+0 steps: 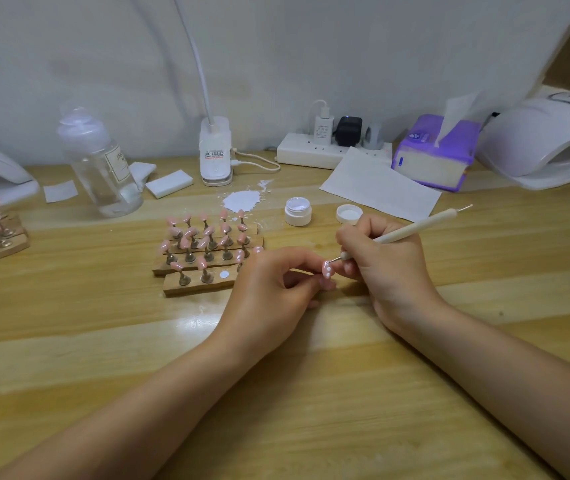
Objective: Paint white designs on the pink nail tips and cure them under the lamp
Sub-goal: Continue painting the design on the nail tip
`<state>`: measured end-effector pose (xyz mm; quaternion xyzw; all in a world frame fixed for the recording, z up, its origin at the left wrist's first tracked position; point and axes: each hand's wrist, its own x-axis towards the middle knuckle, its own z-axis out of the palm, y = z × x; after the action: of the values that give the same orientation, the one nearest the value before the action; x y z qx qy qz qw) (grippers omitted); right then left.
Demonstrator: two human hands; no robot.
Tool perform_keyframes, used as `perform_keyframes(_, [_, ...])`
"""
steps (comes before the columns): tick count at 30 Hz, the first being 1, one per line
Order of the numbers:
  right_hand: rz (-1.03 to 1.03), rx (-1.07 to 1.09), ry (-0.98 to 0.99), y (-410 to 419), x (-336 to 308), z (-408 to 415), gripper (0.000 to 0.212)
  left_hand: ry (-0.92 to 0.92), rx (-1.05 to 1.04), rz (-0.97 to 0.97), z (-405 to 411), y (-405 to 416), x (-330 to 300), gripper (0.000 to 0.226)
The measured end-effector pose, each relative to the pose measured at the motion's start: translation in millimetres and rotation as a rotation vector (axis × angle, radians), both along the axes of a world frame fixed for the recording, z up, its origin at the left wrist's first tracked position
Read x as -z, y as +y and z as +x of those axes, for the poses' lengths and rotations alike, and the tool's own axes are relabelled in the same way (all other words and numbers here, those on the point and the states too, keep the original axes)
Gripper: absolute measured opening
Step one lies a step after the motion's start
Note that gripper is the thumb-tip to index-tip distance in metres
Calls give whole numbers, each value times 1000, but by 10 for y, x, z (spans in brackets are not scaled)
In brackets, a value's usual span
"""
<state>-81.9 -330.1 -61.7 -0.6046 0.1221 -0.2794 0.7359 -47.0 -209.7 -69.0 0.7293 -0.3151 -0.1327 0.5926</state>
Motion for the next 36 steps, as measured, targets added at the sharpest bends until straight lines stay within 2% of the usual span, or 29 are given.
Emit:
perform_keyframes(10, [6,21,12,-3,-1,-1,38,-1,-5,9,8,-4,9,13])
perform_keyframes(18, [144,59,21,-31,-13,9,42,0,-9,8,-1,3,5,11])
perform_keyframes(36, [-59,25,17,-16,26,-5,37,19,-17,2,-1,-4,-4,15])
